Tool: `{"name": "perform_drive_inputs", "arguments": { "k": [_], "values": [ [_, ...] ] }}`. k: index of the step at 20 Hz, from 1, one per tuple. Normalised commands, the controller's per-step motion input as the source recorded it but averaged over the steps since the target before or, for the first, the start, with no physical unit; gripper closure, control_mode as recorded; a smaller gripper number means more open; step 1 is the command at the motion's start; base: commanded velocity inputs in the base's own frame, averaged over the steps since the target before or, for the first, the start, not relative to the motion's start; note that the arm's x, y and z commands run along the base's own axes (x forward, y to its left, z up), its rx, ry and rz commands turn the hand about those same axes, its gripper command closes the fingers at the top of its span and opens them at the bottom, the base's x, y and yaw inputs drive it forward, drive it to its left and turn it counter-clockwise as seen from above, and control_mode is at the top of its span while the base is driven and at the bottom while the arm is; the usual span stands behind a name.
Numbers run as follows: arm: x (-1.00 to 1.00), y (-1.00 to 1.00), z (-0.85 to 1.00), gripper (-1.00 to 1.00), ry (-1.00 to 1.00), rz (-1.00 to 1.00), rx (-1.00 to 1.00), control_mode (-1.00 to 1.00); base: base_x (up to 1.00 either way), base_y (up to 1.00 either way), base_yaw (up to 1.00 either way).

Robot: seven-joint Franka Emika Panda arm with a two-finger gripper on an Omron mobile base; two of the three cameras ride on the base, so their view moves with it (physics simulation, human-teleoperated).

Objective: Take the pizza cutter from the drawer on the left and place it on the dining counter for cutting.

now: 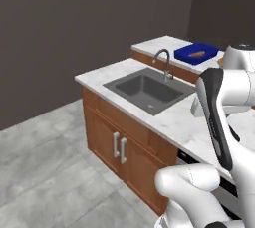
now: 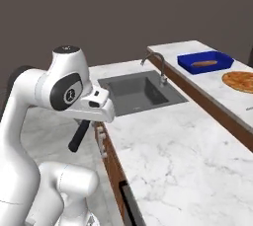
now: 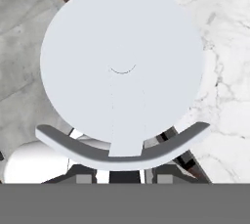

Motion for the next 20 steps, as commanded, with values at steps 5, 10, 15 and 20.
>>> {"name": "perform_drive_inputs", "arguments": {
  "k": [5, 10, 15, 20],
  "values": [
    [0.0, 0.0, 0.0, 1.0, 0.0, 0.0, 0.0, 1.0, 0.02, 0.92, -0.56],
    [0.0, 0.0, 0.0, 1.0, 0.0, 0.0, 0.0, 1.0, 0.01, 1.0, -0.52],
    [0.0, 0.0, 0.0, 1.0, 0.0, 0.0, 0.0, 1.0, 0.03, 1.0, -0.41],
    [0.0, 0.0, 0.0, 1.0, 0.0, 0.0, 0.0, 1.0, 0.42, 1.0, -0.36]
  ]
}}
